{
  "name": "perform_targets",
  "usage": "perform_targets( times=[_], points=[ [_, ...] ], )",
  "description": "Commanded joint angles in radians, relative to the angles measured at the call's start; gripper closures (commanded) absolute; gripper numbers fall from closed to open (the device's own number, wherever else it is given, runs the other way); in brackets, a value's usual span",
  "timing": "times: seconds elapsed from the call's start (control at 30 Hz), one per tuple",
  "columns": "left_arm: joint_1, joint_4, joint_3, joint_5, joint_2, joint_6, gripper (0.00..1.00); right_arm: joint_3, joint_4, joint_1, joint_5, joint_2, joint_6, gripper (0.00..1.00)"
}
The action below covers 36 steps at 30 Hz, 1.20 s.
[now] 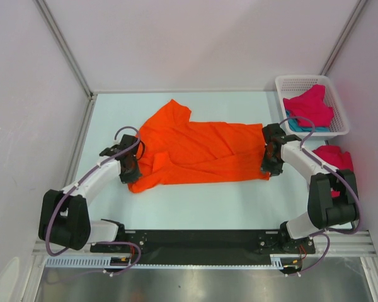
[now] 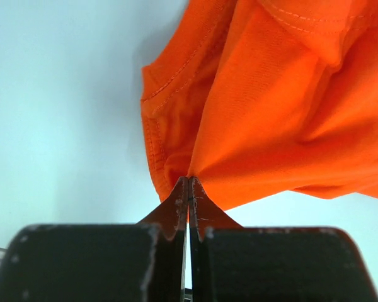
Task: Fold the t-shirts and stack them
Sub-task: Fold the flattened tshirt in 1/3 of the way
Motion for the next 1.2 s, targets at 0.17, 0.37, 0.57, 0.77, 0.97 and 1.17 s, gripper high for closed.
perform_targets(
  times=[0.17,0.37,0.57,0.77,0.97,1.17],
  points=[
    [0.039,-0.040,0.059,-0.010,-0.043,0.042,1.00,-0.002,0.031,-0.006,0.020,0.017,0.010,0.65],
    [0.079,-0.036,0.076,0.012,-0.045,0.065,1.00,-0.001,0.047,-0.008,0.030,0.049,0.007,0.64],
    [0.095,-0.039,0.095,0.012,-0.034,0.078,1.00,-0.008,0.076,-0.026,0.041,0.098,0.005,0.64],
    [0.121,-0.037,0.092,0.012,-0.038,0.099,1.00,-0.010,0.087,-0.028,0.030,0.109,0.011,0.91],
    [0.139,-0.039,0.095,0.025,-0.035,0.111,1.00,-0.025,0.084,-0.031,0.052,0.104,0.022,1.00],
    [0.150,-0.034,0.096,0.028,-0.031,0.122,1.00,-0.045,0.074,-0.043,0.082,0.081,0.030,1.00]
  ],
)
